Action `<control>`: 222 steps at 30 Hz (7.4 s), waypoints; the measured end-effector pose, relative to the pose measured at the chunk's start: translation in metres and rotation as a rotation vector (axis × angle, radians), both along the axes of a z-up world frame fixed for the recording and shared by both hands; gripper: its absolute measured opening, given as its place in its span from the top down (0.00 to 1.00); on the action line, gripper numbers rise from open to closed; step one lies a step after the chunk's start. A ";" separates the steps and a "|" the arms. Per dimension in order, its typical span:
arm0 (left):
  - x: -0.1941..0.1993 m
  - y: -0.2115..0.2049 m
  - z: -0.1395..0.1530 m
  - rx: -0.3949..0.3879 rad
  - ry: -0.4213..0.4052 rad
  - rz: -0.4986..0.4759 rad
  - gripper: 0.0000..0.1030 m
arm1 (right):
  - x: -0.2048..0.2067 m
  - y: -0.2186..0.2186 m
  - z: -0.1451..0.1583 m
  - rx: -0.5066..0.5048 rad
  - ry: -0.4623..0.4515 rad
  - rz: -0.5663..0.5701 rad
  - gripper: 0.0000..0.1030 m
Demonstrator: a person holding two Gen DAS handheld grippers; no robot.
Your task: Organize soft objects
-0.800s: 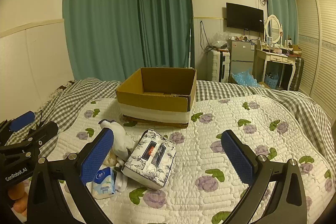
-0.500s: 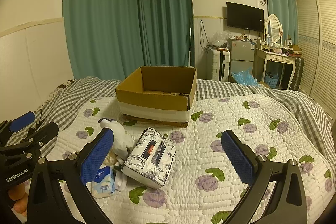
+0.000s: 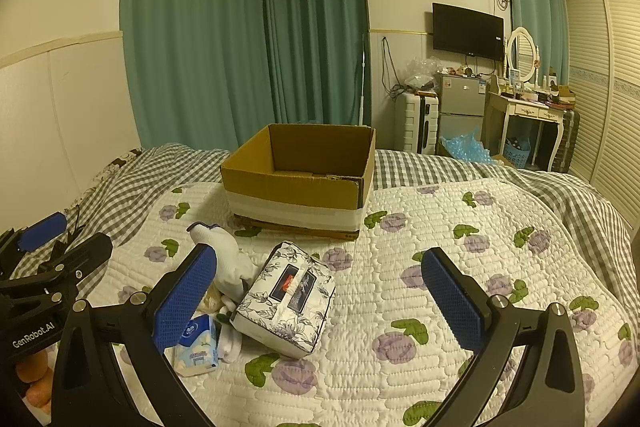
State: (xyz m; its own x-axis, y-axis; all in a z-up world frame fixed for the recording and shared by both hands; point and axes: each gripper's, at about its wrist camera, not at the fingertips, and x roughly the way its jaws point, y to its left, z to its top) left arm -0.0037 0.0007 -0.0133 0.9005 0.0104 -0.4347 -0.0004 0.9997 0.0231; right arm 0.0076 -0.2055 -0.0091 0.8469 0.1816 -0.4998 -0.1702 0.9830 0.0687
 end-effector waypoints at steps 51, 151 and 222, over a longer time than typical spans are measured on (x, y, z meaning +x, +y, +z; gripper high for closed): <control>-0.002 -0.001 0.008 -0.008 0.026 -0.017 0.18 | -0.008 -0.003 -0.004 -0.024 0.025 0.007 0.00; 0.214 -0.055 0.031 0.099 0.077 -0.257 0.36 | 0.194 -0.004 0.065 0.095 -0.063 0.063 0.25; 0.104 0.060 -0.121 0.028 0.335 -0.204 0.24 | 0.084 0.102 -0.141 -0.087 0.404 0.171 0.13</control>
State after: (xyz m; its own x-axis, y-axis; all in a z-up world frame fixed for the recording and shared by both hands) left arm 0.1007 0.0610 -0.1339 0.6933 -0.1380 -0.7073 0.2106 0.9775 0.0157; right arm 0.0916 -0.1031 -0.1502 0.5421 0.2446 -0.8039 -0.3076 0.9481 0.0811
